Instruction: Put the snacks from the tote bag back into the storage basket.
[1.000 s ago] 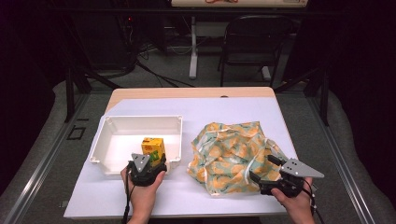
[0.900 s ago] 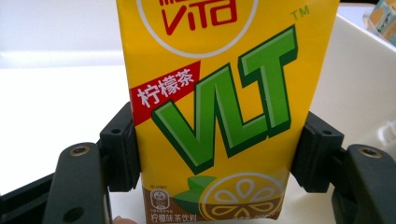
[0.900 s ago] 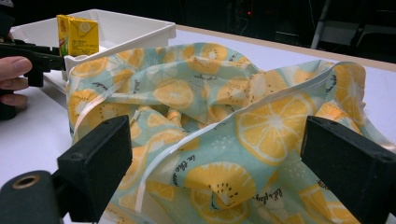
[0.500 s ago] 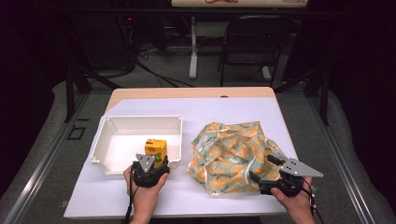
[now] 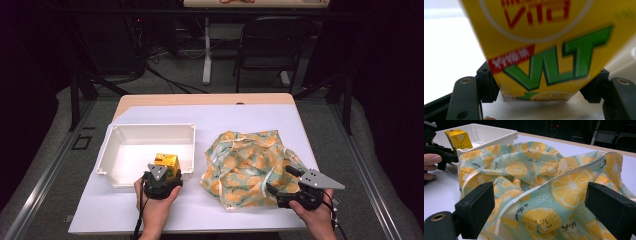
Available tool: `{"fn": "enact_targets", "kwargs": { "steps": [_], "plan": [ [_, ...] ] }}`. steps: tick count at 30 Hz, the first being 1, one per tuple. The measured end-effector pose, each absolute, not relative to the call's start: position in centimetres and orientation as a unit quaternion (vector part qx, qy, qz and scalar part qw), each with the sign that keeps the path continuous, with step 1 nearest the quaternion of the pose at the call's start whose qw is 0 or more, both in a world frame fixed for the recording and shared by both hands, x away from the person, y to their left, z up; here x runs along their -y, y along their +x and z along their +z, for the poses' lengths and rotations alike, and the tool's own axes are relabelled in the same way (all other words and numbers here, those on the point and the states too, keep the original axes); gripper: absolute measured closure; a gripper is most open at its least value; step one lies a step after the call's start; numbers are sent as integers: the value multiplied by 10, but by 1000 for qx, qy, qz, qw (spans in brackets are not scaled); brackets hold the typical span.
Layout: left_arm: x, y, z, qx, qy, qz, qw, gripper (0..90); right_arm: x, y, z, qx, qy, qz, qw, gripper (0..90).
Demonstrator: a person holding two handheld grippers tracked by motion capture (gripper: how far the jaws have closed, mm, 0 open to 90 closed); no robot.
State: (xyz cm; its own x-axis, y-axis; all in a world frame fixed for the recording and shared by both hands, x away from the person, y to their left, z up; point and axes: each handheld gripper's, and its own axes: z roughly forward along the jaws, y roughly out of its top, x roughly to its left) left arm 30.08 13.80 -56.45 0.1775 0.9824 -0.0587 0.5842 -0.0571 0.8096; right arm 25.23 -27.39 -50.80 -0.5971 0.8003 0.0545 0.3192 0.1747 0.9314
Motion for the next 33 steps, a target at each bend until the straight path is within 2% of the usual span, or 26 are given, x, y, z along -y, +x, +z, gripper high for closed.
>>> {"fn": "enact_targets", "kwargs": {
  "steps": [9,14,20,26,27,29,30,32,33],
  "plan": [
    [-137,306,-564,-581,675,277,362,305,272,253,-508,-733,381,513,233,88],
    [-141,305,-563,-575,676,263,379,257,273,253,-508,-731,382,514,235,88],
    [-156,295,-545,-562,686,224,404,229,275,253,-508,-728,385,515,235,88],
    [-165,279,-538,-555,709,190,392,243,274,254,-508,-730,386,514,235,87],
    [-168,275,-538,-558,711,183,387,262,274,254,-508,-730,386,513,235,88],
    [-172,270,-539,-559,712,178,385,434,274,254,-509,-730,386,514,235,87],
    [-174,266,-539,-563,708,179,387,434,274,254,-509,-730,386,514,235,87],
    [-177,263,-539,-564,700,179,399,642,274,255,-509,-730,386,513,235,88],
    [-178,264,-539,-561,703,174,401,698,274,255,-509,-729,387,513,236,88]
  ]
}}
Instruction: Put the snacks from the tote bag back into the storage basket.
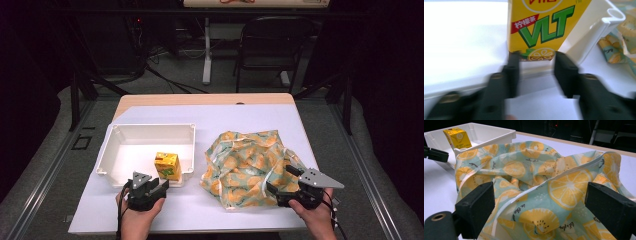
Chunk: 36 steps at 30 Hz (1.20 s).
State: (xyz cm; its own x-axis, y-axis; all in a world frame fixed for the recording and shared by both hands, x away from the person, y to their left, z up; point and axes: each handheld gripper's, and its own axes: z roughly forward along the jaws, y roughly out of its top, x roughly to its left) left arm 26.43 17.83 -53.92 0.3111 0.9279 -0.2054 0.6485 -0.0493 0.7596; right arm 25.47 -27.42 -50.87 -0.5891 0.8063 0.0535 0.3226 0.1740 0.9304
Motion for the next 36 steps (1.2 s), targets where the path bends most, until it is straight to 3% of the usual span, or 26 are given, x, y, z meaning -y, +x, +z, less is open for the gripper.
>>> {"fn": "enact_targets", "kwargs": {
  "steps": [1,3,36],
  "plan": [
    [-179,266,-540,-556,703,165,411,835,274,255,-509,-730,387,512,236,88],
    [-179,269,-541,-551,709,156,412,900,274,255,-510,-731,388,510,235,88],
    [-169,297,-559,-546,718,167,397,900,273,256,-512,-735,385,508,233,91]
  ]
}}
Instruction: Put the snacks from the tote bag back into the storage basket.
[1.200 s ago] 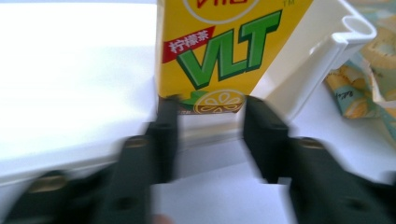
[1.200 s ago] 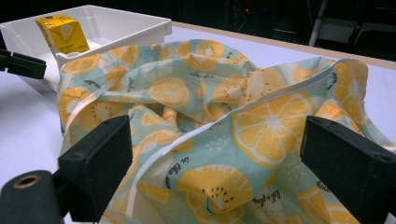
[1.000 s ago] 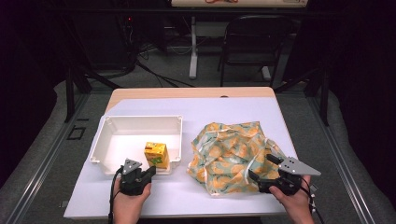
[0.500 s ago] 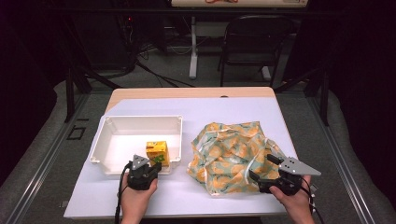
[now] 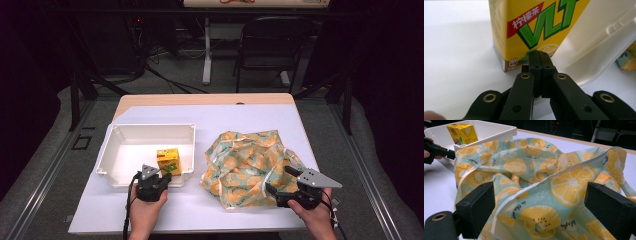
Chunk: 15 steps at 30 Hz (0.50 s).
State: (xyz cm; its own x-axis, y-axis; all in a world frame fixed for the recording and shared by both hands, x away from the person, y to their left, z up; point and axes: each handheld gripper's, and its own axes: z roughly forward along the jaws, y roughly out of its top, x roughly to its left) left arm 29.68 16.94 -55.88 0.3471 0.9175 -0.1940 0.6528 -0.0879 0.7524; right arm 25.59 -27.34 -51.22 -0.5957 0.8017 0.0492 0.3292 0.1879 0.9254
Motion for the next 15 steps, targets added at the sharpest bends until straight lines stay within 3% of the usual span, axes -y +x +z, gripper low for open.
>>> {"fn": "enact_targets", "kwargs": {
  "steps": [15],
  "plan": [
    [-200,290,-548,-569,692,184,405,882,276,256,-512,-733,388,507,235,92]
  ]
}}
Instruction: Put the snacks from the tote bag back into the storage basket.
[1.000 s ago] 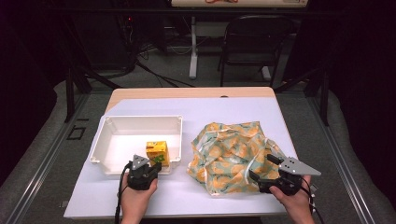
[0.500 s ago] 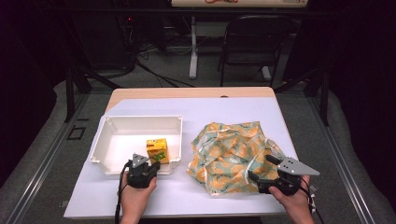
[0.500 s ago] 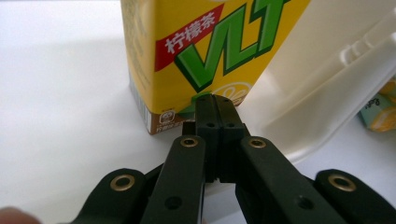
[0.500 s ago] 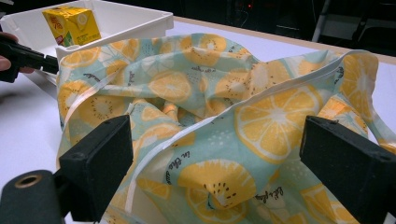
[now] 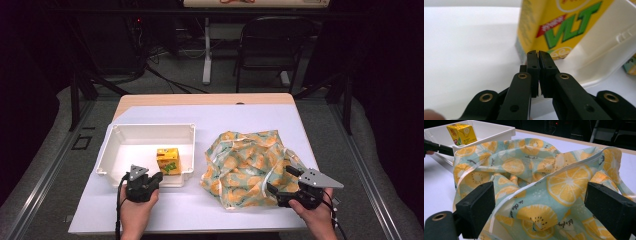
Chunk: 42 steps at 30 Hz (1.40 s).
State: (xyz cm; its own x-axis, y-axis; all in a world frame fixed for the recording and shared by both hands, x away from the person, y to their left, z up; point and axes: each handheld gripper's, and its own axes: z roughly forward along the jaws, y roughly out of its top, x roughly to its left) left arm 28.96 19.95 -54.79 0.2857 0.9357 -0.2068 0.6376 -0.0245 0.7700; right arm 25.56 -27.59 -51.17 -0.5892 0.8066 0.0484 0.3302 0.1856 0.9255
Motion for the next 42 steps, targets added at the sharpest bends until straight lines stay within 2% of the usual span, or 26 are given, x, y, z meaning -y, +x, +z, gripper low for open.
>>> {"fn": "enact_targets", "kwargs": {
  "steps": [9,20,42],
  "plan": [
    [-213,305,-548,-577,671,201,420,900,274,256,-512,-735,385,506,234,92],
    [-209,318,-544,-583,659,181,439,900,278,255,-512,-731,392,505,238,92],
    [-199,328,-541,-581,671,179,425,900,279,256,-512,-730,394,503,242,92]
  ]
}}
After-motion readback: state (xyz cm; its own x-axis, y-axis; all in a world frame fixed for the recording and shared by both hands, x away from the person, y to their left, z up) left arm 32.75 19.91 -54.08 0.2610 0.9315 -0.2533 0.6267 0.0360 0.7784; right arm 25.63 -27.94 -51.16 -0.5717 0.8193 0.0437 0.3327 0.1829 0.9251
